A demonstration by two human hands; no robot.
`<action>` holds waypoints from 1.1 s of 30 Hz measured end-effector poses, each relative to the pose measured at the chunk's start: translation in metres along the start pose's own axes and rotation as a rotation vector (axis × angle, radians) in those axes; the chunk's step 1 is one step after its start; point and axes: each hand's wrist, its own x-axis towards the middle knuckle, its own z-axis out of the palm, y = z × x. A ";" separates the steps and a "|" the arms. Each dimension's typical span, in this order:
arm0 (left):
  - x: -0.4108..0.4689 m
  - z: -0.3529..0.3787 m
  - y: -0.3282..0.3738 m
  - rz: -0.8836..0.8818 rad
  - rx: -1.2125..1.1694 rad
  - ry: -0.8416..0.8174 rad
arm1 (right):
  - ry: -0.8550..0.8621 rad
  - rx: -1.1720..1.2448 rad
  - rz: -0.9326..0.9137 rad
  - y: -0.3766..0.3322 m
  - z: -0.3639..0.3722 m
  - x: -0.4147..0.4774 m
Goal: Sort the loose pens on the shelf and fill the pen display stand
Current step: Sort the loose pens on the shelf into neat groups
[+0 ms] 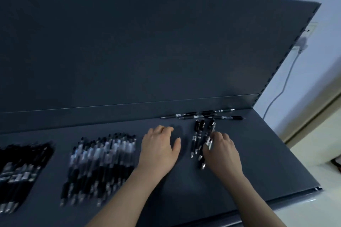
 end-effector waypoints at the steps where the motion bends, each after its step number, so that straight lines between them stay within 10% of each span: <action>1: 0.005 0.010 0.009 0.000 0.000 -0.014 | -0.032 0.006 0.015 0.010 0.001 0.006; 33: 0.053 0.063 0.044 -0.439 -0.235 -0.219 | -0.236 0.048 0.012 0.056 0.005 0.076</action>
